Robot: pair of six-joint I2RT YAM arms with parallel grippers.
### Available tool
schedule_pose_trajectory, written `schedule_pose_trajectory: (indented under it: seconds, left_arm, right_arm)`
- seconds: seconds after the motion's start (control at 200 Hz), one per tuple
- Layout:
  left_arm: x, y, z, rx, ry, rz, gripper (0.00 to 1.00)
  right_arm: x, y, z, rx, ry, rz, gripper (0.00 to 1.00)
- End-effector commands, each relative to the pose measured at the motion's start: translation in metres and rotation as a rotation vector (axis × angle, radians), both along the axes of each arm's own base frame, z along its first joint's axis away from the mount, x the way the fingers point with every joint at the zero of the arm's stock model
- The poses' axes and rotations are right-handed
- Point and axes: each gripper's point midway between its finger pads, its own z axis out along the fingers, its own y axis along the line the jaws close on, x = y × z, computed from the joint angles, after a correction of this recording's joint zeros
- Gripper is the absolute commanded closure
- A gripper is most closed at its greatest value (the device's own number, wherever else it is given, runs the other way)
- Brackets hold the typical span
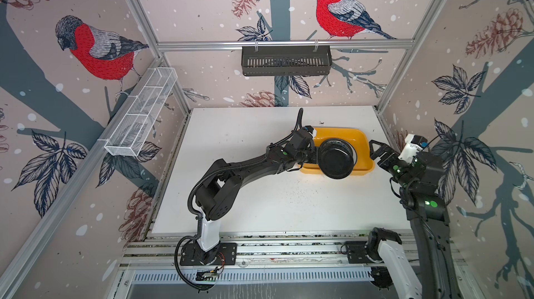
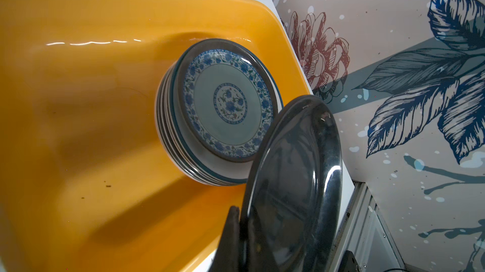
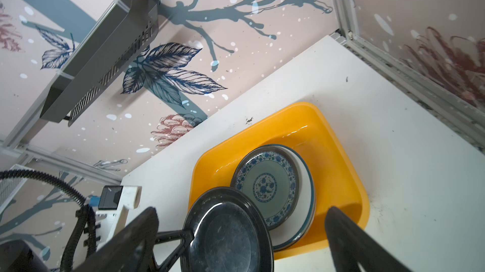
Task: Place the plates into the plastic bin on the countertop
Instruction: Place the plate in the plastic bin.
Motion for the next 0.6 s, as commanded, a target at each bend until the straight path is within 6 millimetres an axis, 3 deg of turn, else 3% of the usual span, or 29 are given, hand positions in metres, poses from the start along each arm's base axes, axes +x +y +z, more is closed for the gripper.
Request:
schedule_pose_trajectory:
  seconds: [0.0,0.32,0.595]
  left_arm:
    - [0.009,0.002,0.019,-0.066,0.004,0.018,1.00]
    - [0.028,0.022,0.013,-0.103,0.053,0.063,1.00]
    - [0.047,0.015,0.006,-0.070,0.055,0.057,1.00]
  right_arm:
    - [0.011,0.014,0.013,-0.023,-0.071,0.066,0.00]
    - [0.037,0.062,-0.004,-0.065,-0.030,0.180,0.00]
    - [0.055,0.092,-0.016,-0.124,-0.001,0.222,0.00]
